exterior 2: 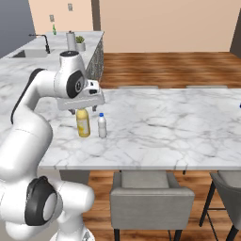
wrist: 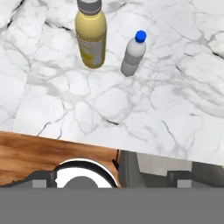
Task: Place the drinks on the dining counter in a tight cluster.
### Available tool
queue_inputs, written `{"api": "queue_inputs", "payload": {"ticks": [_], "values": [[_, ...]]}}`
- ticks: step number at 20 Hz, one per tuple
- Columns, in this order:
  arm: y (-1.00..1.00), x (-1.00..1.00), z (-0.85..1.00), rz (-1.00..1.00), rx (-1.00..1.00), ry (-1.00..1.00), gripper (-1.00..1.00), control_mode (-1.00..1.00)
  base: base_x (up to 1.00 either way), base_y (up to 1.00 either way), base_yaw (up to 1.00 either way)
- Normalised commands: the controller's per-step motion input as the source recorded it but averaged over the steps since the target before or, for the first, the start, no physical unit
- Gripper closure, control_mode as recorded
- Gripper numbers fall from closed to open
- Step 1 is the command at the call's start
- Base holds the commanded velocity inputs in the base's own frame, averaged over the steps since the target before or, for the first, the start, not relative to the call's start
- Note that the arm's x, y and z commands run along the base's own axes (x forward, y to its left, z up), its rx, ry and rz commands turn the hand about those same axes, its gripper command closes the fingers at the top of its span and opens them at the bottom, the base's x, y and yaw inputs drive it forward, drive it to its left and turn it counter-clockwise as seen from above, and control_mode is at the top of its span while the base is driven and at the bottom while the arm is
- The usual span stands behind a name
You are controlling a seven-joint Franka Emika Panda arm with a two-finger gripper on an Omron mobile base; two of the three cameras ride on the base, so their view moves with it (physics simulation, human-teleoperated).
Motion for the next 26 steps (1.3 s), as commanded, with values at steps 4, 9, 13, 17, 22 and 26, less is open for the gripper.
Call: {"api": "queue_inputs", "payload": {"ticks": [4,9,13,17,22,26], "values": [[0.00,-0.25,0.09,-0.06,0.02,-0.03,-1.00,-1.00,0.00,0.00,0.00],[-0.04,-0.11,0.42,-0.14,0.02,-0.01,-1.00,-1.00,0.00,0.00,0.00],[-0.22,-0.09,0.43,-0.07,0.10,-0.01,-1.00,-1.00,0.00,0.00,0.00],[-0.04,0.00,0.07,-0.01,0.02,-0.01,-1.00,-1.00,0.00,0.00,0.00],[0.00,0.00,0.00,0.00,0.00,0.00,-1.00,-1.00,0.00,0.00,0.00],[0.00,-0.23,0.00,0.00,0.00,-0.03,-1.00,1.00,-0.49,0.00,0.00]]}}
